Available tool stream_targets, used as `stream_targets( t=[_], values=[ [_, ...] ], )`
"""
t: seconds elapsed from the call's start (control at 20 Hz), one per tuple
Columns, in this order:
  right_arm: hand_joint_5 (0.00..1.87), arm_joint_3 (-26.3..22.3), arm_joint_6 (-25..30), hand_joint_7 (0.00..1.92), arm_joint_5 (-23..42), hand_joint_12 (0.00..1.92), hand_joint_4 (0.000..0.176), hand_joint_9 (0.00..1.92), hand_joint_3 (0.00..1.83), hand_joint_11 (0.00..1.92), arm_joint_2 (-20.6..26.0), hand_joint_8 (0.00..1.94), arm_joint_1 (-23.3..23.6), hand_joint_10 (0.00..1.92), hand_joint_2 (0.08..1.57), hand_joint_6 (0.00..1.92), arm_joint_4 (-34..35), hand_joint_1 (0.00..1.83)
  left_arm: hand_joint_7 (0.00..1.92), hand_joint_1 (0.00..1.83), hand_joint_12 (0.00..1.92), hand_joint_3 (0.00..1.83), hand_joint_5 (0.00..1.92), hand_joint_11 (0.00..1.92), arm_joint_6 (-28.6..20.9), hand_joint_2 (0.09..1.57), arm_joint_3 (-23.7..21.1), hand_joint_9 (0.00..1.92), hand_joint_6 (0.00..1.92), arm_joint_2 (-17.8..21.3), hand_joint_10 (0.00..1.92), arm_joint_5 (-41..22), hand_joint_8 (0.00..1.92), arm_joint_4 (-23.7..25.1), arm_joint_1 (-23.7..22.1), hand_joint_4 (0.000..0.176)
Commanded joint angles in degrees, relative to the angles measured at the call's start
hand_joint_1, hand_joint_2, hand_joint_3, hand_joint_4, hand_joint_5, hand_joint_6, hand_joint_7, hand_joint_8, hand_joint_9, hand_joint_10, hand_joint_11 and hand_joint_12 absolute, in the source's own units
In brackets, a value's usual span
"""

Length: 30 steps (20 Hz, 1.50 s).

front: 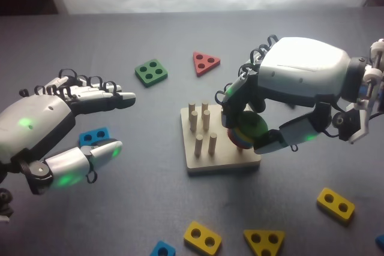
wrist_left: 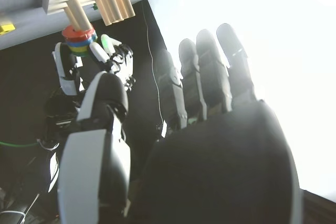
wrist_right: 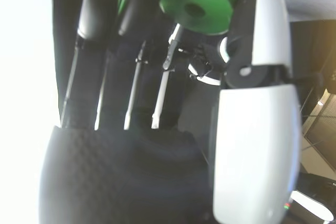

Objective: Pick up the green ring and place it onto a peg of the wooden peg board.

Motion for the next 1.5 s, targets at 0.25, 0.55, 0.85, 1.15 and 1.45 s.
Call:
stream_targets(
  t=[0.25,0.55,0.85,1.15,1.45],
  values=[
    [1.02,-0.37,1.82,1.24,5.45,1.2,0.0,1.14,0.0,0.95,-0.33,0.55,0.8,0.91,1.03,0.83,0.98,1.37,0.4,0.67,0.8,0.0,0.53,0.0,-0.8,1.29,-0.28,0.32,0.0,-0.3,0.01,-7.19,0.0,0.75,-0.81,0.052],
    [0.89,-0.61,1.82,1.0,5.92,1.49,0.0,0.88,0.0,0.69,-0.32,1.17,0.78,0.95,1.14,0.9,0.77,1.26,0.39,0.64,0.74,0.0,0.53,0.0,-0.98,1.3,-0.19,0.31,0.0,-0.27,0.0,-7.21,0.0,0.75,-0.8,0.068],
    [0.78,-0.61,1.82,0.71,6.11,1.15,0.0,0.65,0.0,0.46,-0.25,0.11,0.78,0.56,0.99,0.0,1.23,1.15,0.39,0.65,0.77,0.0,0.54,0.0,-1.0,1.29,-0.14,0.31,0.0,-0.29,0.01,-7.0,0.0,0.77,-0.8,0.061],
    [0.65,-2.22,1.6,0.57,10.97,1.17,0.0,0.54,0.0,0.2,3.24,0.0,-0.03,0.19,1.0,0.0,5.46,1.13,0.39,0.67,0.74,0.0,0.53,0.0,-1.14,1.3,-0.16,0.29,0.0,-0.19,0.0,-7.73,0.0,0.6,-0.77,0.053],
    [0.62,-5.97,-3.54,0.59,21.21,0.91,0.0,0.56,0.0,0.23,8.98,0.01,-5.78,0.05,1.04,0.0,18.49,1.06,0.41,0.74,0.77,0.0,0.61,0.0,-4.79,1.31,0.18,0.3,0.01,0.01,0.01,-11.89,0.01,-0.84,0.8,0.0]
  ],
)
